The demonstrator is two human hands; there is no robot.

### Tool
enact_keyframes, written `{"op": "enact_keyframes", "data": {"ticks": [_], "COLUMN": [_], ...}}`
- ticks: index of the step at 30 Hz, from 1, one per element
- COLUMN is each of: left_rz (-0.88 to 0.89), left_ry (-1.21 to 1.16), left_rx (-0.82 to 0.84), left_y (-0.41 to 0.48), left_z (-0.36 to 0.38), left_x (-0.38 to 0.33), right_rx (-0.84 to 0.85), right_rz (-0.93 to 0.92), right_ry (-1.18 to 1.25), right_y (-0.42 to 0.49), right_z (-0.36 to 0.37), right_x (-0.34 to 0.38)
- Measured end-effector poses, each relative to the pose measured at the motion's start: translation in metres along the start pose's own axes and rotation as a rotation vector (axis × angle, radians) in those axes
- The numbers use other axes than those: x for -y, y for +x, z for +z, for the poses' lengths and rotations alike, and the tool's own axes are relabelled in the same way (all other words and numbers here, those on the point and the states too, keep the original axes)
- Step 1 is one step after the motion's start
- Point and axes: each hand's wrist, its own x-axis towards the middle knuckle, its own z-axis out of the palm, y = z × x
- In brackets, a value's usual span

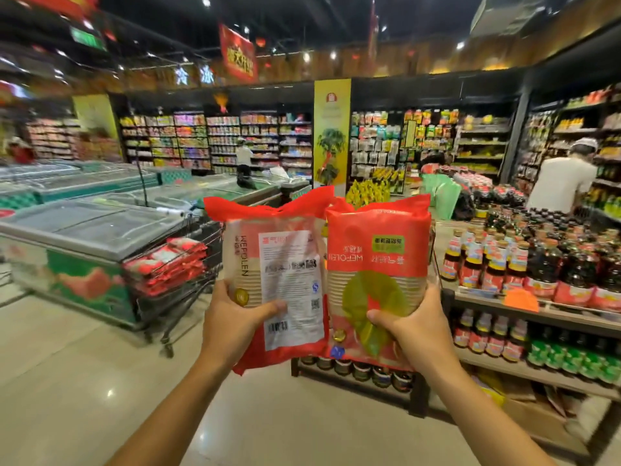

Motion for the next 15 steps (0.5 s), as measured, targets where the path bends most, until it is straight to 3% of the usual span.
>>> {"op": "enact_keyframes", "data": {"ticks": [15], "left_rz": [0.004], "left_ry": [0.07], "left_rx": [-0.184], "left_y": [0.198], "left_z": [-0.076], "left_x": [0.064], "right_rx": [0.182], "right_rz": [-0.079], "right_ry": [0.023], "right_y": [0.132], "right_z": [0.212], "right_x": [0.045]}}
